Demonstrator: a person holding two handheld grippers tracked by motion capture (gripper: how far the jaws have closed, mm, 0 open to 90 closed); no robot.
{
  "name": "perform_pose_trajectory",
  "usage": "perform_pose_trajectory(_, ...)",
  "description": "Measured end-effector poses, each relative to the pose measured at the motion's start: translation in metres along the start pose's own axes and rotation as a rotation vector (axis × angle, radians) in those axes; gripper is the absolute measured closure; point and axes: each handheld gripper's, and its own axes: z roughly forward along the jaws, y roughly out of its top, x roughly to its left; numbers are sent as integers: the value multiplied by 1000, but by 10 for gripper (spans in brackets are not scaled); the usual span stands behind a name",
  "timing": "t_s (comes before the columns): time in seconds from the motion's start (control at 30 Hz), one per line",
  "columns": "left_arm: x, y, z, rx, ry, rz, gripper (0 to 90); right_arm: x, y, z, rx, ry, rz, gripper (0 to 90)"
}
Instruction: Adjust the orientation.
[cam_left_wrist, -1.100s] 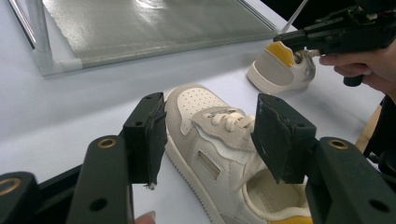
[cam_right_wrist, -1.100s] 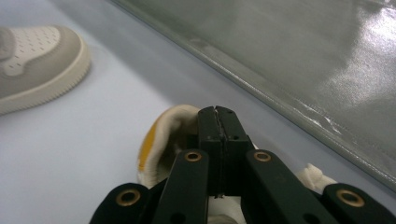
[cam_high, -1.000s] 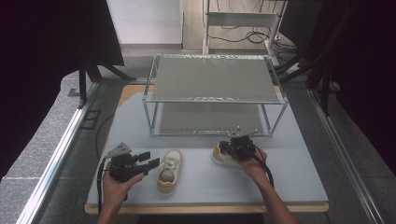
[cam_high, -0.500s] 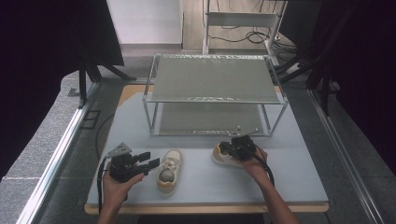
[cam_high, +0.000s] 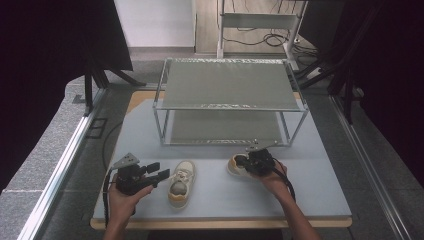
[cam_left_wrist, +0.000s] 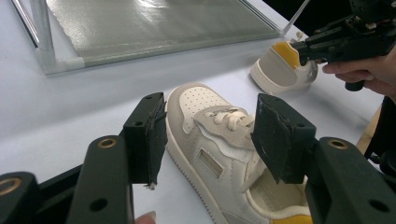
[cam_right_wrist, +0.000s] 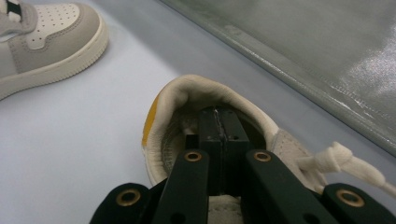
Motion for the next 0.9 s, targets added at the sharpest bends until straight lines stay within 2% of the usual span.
perform_pose_trajectory(0.17,1,0,-1,-1,4,-1,440,0,0,-1,-3,35,-4,899)
perform_pose_trajectory(0.27,1,0,-2,-5,5,-3,440,4,-1,-3,-10,78,-24,900)
perform_pose_trajectory(0.3,1,0,-2,-6,5,-2,440,8,-1,-5,-2,76,-49,900)
perform_pose_trajectory(0.47,2,0,-4,-10,8,-5,440,11,-3,-8,6,107,-77,900)
perform_pose_trajectory(0.6,3,0,-5,-11,10,-7,441,10,-4,-11,5,157,-100,900)
perform_pose_trajectory(0.73,3,0,-6,-14,12,-8,441,7,-6,-13,4,225,-115,900)
perform_pose_trajectory(0.9,3,0,-6,-14,15,-9,441,8,-8,-15,13,268,-132,900)
